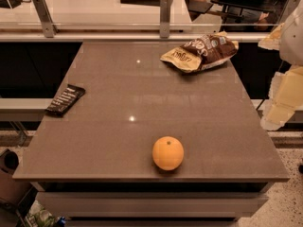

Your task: Move brown chip bag near rxbar chocolate

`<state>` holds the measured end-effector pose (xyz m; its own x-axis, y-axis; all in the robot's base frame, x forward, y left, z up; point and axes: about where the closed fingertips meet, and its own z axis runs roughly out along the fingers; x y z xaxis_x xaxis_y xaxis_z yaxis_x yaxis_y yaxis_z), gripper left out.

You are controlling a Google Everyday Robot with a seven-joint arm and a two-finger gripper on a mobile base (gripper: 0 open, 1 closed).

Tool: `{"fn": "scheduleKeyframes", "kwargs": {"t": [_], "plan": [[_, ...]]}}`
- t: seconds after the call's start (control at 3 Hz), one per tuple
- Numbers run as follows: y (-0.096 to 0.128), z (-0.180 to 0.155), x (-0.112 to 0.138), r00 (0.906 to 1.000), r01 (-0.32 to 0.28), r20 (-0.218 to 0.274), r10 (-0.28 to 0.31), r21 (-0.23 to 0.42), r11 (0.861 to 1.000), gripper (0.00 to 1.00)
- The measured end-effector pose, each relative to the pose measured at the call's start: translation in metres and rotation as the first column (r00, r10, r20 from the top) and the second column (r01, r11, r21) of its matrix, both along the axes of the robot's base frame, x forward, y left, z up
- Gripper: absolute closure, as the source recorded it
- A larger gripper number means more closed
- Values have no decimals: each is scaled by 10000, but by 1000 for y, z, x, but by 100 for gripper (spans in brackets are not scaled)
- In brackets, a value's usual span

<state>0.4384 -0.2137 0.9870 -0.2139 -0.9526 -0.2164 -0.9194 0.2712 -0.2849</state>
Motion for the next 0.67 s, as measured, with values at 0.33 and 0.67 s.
{"fn": "scheduleKeyframes", "kwargs": {"t": [0.33, 0.67], "plan": [[0, 0, 0, 10000, 1, 7, -1, 0, 10000, 0], [-3, 7, 13, 9989, 128, 454, -128, 8, 9999, 0]]}}
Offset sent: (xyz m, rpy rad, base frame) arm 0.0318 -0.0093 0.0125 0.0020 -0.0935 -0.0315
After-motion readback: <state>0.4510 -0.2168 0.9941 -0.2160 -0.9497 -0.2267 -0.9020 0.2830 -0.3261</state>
